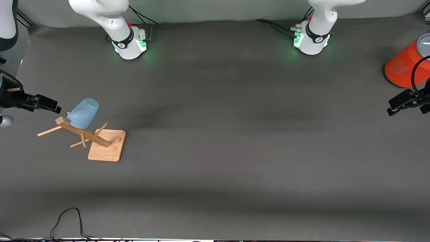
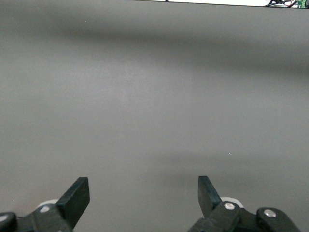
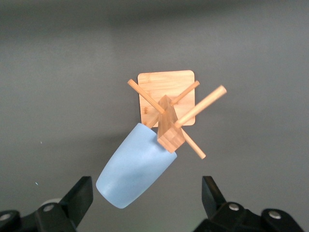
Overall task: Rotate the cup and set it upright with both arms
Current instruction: 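Move the right gripper over the light blue cup on the wooden stand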
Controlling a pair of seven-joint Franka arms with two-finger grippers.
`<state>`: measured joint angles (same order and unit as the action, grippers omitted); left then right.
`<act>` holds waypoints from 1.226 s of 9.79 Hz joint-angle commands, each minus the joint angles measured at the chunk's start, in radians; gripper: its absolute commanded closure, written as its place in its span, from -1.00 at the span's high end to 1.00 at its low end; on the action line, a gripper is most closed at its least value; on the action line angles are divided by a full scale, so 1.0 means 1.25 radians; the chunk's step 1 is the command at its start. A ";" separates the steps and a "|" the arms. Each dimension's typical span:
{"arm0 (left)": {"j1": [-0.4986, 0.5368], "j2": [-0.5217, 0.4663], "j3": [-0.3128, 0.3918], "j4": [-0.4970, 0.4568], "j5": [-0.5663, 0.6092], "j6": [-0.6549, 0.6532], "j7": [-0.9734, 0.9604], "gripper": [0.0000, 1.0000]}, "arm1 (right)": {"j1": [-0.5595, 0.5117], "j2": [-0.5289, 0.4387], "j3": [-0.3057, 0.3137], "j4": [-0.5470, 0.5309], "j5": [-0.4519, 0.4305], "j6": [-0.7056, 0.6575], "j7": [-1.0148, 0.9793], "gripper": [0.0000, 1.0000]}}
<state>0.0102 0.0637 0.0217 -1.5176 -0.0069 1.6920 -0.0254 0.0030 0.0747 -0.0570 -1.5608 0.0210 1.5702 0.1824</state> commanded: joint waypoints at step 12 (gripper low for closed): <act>-0.011 -0.002 -0.001 0.014 0.007 -0.022 0.001 1.00 | 0.034 -0.073 -0.018 -0.277 0.058 0.214 0.482 1.00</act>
<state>0.0054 0.0643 0.0163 -1.5088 -0.0063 1.6843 -0.0252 0.0438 0.0028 -0.0745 -1.8671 0.0675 1.7894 0.7657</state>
